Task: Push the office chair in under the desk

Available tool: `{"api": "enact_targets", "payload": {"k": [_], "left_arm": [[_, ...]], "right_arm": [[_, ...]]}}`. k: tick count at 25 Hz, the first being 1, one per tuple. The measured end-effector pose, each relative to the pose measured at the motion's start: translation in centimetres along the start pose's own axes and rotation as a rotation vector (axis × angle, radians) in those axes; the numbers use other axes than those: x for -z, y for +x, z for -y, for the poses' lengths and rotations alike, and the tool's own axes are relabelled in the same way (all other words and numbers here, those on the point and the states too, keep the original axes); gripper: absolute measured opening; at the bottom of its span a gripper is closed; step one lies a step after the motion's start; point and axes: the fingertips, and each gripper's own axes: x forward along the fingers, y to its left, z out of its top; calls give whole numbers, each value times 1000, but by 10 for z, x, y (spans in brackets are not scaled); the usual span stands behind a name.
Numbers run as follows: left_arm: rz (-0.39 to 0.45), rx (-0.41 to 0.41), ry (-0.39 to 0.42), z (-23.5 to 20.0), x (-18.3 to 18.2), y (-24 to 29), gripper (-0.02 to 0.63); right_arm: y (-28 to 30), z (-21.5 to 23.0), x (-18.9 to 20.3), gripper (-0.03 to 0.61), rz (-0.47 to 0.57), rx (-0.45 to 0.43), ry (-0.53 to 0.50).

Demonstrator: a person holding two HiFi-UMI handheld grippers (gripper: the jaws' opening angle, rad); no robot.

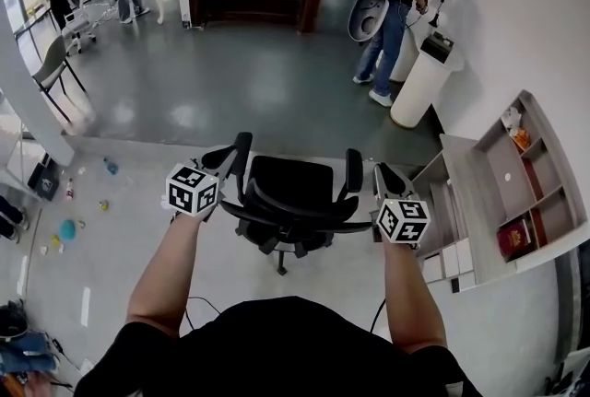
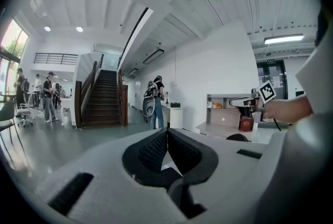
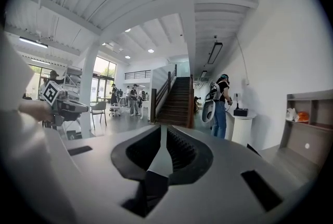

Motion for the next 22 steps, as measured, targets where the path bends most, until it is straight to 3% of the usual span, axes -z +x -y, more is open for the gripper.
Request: {"api": "enact_targets", "payload": {"k": [4,7,14,17,20,22], "left_arm": [[1,-6,-38,-3,4,2,15],[-31,-22,-22,-7,15,1,15],[-117,5,-17,-2,44,-1,17],[-175,26,50,4,61,-1,17],[-276,54,219,13,87,-4,17],[-339,89,323,22,103,-6,17]], "right_arm": [[5,3,6,46,-8,-35,-8],[4,5,11,61,-13,-67,-24],[-7,28,32,61,-50,-50,-47],[-13,27,35,61,-23,-77,-58],[-17,23,46,66,-38,-109,-91],[-18,20,59,105,-86,-149,-108]]}}
